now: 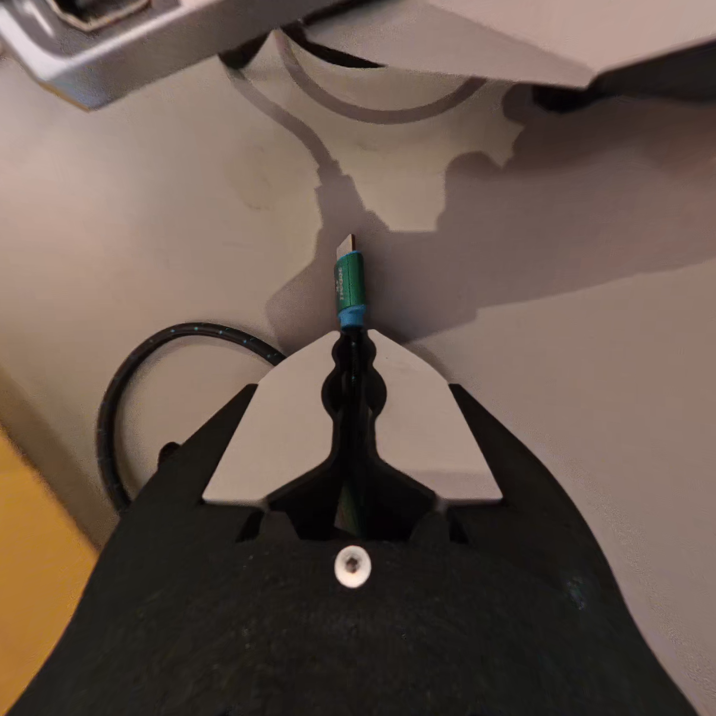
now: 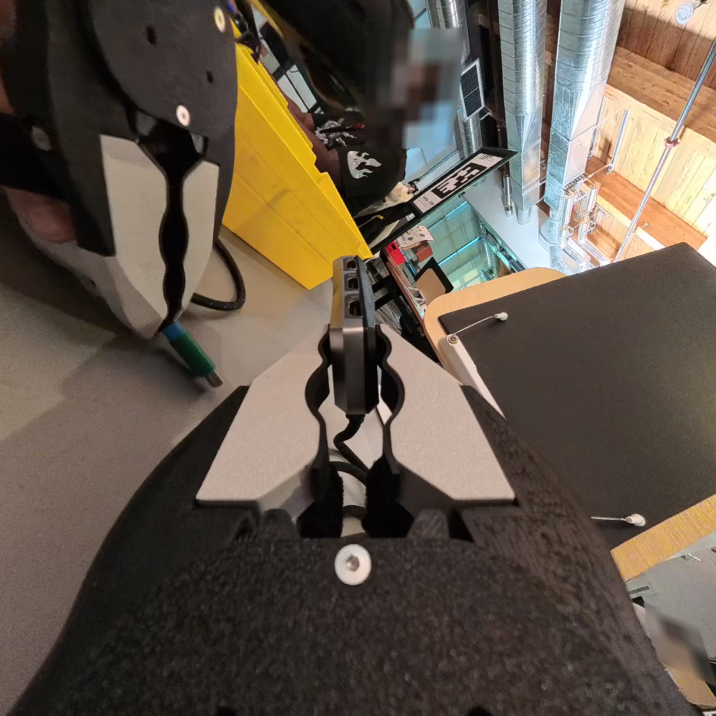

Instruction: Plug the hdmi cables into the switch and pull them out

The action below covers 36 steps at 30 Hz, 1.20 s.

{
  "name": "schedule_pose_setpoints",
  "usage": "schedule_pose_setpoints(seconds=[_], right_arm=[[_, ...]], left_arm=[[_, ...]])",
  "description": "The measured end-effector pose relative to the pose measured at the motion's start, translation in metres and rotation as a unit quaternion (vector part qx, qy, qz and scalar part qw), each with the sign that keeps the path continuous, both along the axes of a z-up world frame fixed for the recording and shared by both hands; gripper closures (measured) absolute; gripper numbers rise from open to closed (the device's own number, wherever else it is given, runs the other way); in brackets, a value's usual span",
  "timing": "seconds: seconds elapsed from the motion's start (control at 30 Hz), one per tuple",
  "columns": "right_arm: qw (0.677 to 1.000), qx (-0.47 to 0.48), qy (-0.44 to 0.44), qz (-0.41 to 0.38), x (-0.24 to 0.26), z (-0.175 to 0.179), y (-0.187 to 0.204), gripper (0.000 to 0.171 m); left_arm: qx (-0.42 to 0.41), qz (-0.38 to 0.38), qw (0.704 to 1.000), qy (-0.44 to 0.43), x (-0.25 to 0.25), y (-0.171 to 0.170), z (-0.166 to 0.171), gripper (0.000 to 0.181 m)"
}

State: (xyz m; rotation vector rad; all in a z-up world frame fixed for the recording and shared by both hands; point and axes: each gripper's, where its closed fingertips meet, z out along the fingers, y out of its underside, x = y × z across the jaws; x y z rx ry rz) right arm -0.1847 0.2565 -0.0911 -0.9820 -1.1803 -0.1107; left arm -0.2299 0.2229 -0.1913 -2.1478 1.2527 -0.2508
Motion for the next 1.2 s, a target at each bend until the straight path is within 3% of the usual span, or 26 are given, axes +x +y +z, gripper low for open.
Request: schedule_pose_setpoints(seconds=[0.03,0.17,0.4,1.2], right_arm=[[1.000,0.001,-0.002,-0.001,0.000,0.000,0.000,0.151],[0.999,0.009,-0.037,-0.019,-0.003,-0.005,0.002,0.151],[0.987,0.058,-0.131,-0.067,-0.012,-0.016,0.002,0.151],[0.975,0.082,-0.186,-0.088,-0.018,-0.028,0.004,0.151]], left_arm=[[0.038,-0.002,0.999,0.021,-0.005,0.002,0.005,0.174],[0.243,-0.045,0.958,0.146,-0.019,0.004,0.059,0.175],[0.322,-0.066,0.916,0.232,-0.012,-0.016,0.083,0.175],[0.305,-0.050,0.911,0.274,-0.012,-0.013,0.073,0.175]])
